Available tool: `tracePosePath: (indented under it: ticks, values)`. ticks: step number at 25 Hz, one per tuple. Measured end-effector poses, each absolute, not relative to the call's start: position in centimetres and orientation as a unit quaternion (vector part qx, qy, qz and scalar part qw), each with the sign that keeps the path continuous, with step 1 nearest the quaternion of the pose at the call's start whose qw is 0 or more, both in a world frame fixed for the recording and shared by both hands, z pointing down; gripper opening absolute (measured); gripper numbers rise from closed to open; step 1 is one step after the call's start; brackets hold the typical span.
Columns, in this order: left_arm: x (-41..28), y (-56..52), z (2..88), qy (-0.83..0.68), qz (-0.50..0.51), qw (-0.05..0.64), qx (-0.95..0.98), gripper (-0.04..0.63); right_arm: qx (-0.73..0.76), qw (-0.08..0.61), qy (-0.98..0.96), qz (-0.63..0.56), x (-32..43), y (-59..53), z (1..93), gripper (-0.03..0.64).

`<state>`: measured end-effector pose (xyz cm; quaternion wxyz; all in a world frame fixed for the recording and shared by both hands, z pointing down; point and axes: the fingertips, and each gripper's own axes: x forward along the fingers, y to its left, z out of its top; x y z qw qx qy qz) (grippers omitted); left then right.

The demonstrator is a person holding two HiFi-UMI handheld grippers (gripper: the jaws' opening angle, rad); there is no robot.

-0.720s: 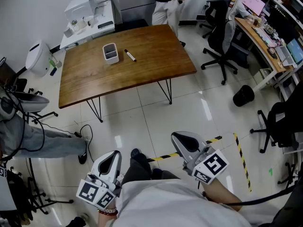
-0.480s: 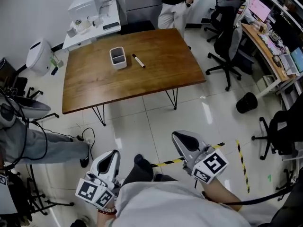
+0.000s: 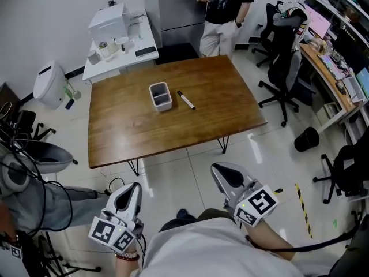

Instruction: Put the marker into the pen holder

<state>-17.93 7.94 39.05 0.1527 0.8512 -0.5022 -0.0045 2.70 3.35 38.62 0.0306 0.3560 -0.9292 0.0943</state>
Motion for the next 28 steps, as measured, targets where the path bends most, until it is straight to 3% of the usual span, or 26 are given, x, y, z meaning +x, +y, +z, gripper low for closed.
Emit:
tracePosePath:
  ticks: [14,23,28]
  values:
    - [-15.3,0.0,42.4,-0.464,-0.013,0.209,0.861,-0.008,0.387,0.039,-0.915,0.109,4.1,-4.2,40.4,-0.006]
    - [-21.1,-10.4,40.1,-0.534,-0.016,0.178,0.827,-0.008,0.357,0.046,-0.928,0.095,3.6,-17.4,39.8,-0.006]
    - [-20.8,-15.1,40.2,-0.543,-0.026,0.175,0.821,-0.008,0.335,0.058,-0.935,0.098,3.2,-22.1,40.9,-0.006]
